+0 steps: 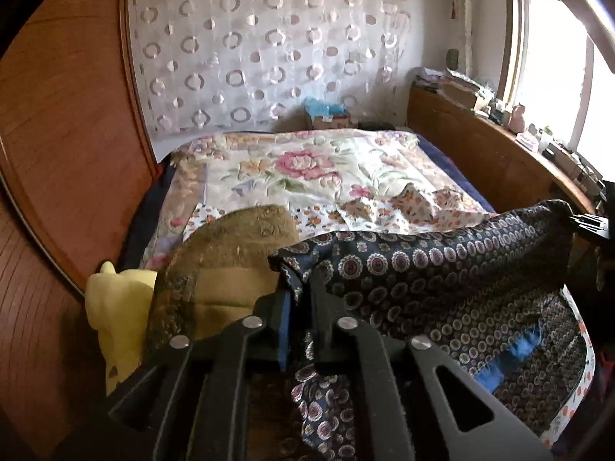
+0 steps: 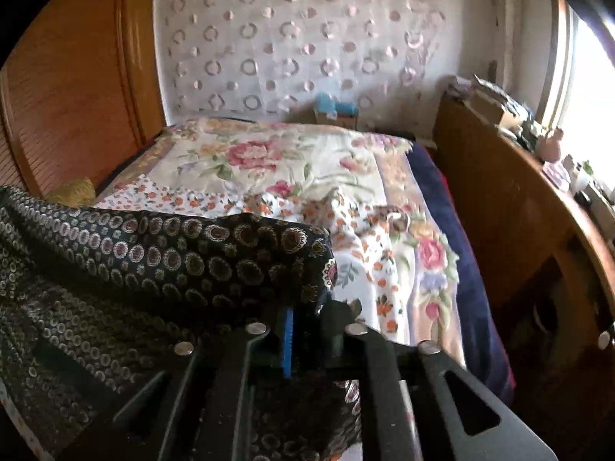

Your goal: Fold small clothes

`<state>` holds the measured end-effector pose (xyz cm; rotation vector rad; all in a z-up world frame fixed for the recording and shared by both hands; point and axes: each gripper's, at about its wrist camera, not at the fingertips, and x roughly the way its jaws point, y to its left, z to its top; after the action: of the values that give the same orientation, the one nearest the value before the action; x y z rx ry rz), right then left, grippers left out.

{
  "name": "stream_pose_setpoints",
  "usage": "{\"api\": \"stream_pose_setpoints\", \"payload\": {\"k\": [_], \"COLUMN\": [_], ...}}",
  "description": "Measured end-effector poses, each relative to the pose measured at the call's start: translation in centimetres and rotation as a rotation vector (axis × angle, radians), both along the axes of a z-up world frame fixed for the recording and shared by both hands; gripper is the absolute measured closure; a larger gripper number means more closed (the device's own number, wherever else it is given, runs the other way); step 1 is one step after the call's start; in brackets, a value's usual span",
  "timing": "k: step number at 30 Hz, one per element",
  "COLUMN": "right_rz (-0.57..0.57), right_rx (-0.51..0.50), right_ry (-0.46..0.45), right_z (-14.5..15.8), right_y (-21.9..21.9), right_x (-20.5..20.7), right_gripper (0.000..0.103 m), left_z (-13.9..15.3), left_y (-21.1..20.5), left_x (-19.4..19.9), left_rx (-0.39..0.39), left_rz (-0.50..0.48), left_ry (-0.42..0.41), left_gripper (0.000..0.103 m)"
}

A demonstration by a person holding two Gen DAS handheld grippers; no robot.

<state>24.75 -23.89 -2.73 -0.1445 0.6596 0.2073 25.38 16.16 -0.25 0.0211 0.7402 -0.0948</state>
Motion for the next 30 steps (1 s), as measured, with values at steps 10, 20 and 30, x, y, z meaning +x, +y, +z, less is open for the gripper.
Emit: {"api": "stream_pose_setpoints", "payload": {"k": [10, 20, 30], "right_rz": [-0.017, -0.028, -0.049], "right_rx": [0.010, 0.034, -0.050], "right_ry": [0.030, 0.108, 0.190], "right_z": [1.0, -2.4, -3.8], "right_y": [-2.4, -4.4, -2.7], "right_x": [0.6, -0.2, 3.4], "right_gripper": [0.048, 0.048, 0.093], "left_z": [-2.1, -6.6, -8.4], "left_y": [0.3, 0.3, 0.7], "left_x": [-3.8, -6.8, -7.9], "left_rx": [-0.037, -0.026, -0.031], "left_rz": [-0.010, -0.020, 0.006], "left_ry": [0.016, 0.057, 0.082], "left_gripper": [0.049, 0.049, 0.049]}}
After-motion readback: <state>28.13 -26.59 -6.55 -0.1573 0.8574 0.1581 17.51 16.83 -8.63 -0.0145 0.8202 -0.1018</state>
